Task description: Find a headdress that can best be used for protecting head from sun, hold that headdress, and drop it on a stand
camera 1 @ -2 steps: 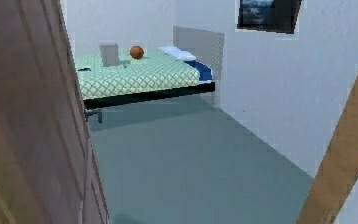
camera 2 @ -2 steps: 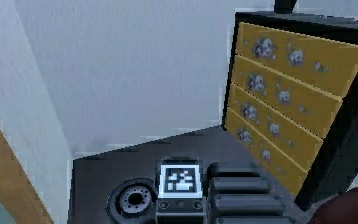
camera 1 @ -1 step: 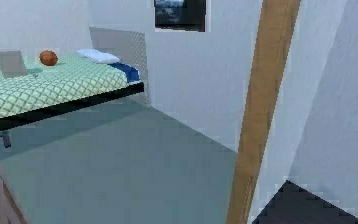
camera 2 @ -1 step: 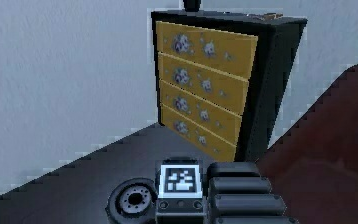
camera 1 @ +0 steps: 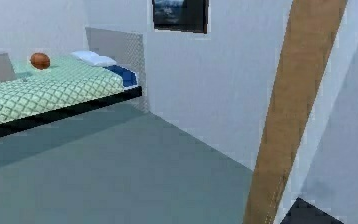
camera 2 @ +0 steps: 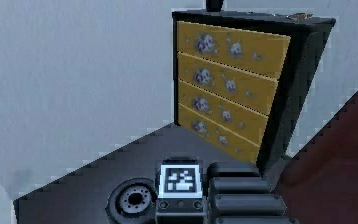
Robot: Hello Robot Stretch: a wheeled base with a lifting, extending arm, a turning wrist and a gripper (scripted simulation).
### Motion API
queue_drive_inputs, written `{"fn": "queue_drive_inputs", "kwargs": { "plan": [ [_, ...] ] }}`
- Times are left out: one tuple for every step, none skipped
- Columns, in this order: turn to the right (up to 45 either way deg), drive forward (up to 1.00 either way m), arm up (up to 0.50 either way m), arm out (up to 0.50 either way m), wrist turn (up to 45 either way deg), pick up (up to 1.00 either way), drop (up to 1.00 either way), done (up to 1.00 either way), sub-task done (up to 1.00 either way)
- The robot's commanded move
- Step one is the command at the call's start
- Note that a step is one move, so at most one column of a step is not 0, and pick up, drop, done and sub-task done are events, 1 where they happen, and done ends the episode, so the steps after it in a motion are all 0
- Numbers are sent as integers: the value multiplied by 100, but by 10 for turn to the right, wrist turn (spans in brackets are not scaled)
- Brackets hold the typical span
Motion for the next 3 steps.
{"fn": "queue_drive_inputs", "kwargs": {
  "plan": [
    [-240, 0, 0, 0, 0, 0, 0, 0, 0],
    [0, 75, 0, 0, 0, 0, 0, 0, 0],
    [-120, 0, 0, 0, 0, 0, 0, 0, 0]
  ]
}}
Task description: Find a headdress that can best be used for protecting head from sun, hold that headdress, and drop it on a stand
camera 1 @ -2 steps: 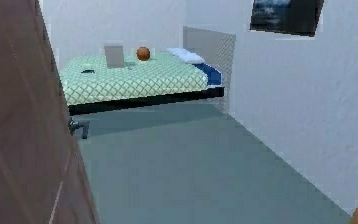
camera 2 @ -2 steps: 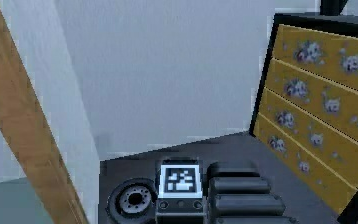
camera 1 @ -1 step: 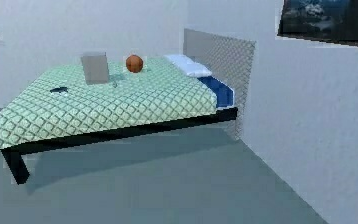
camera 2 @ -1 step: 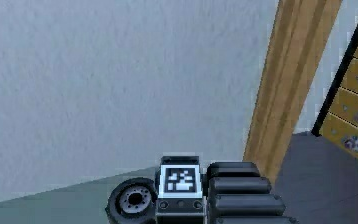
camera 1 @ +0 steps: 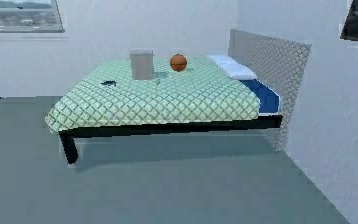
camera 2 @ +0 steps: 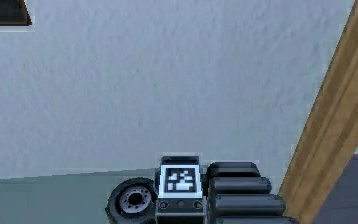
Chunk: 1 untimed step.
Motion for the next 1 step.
{"fn": "queue_drive_inputs", "kwargs": {
  "plan": [
    [0, 55, 0, 0, 0, 0, 0, 0, 0]
  ]
}}
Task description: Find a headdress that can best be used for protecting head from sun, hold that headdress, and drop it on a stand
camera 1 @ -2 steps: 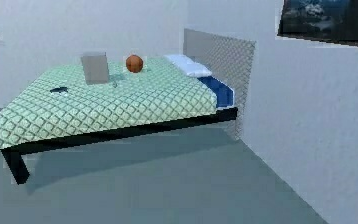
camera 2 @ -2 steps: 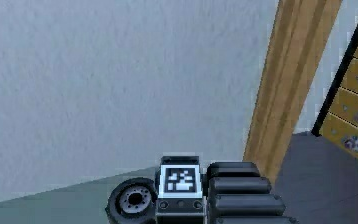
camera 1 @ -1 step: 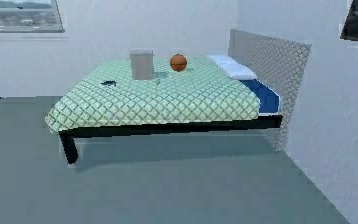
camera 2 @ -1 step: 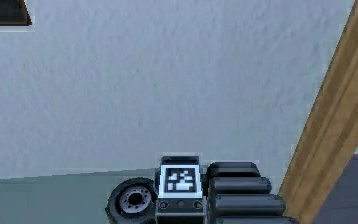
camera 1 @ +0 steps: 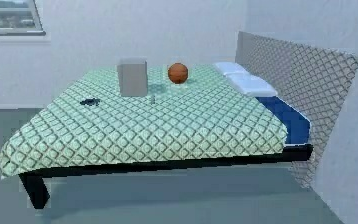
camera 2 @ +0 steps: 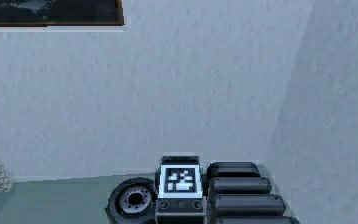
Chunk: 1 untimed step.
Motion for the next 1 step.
{"fn": "queue_drive_inputs", "kwargs": {
  "plan": [
    [-330, 0, 0, 0, 0, 0, 0, 0, 0]
  ]
}}
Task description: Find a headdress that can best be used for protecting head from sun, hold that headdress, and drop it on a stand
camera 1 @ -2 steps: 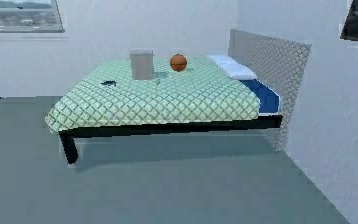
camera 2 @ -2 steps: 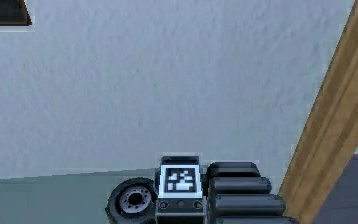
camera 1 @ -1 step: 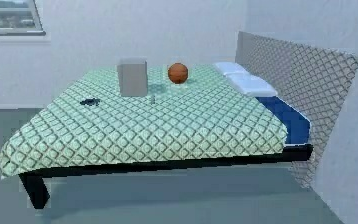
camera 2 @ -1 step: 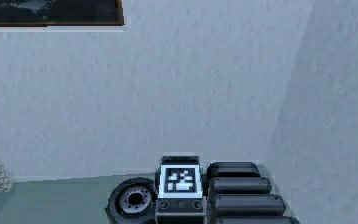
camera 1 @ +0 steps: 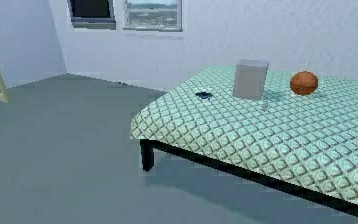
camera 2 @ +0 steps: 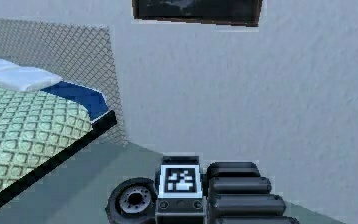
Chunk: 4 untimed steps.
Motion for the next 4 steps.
{"fn": "queue_drive_inputs", "kwargs": {
  "plan": [
    [0, 70, 0, 0, 0, 0, 0, 0, 0],
    [-450, 0, 0, 0, 0, 0, 0, 0, 0],
    [-120, 0, 0, 0, 0, 0, 0, 0, 0],
    [0, 45, 0, 0, 0, 0, 0, 0, 0]
  ]
}}
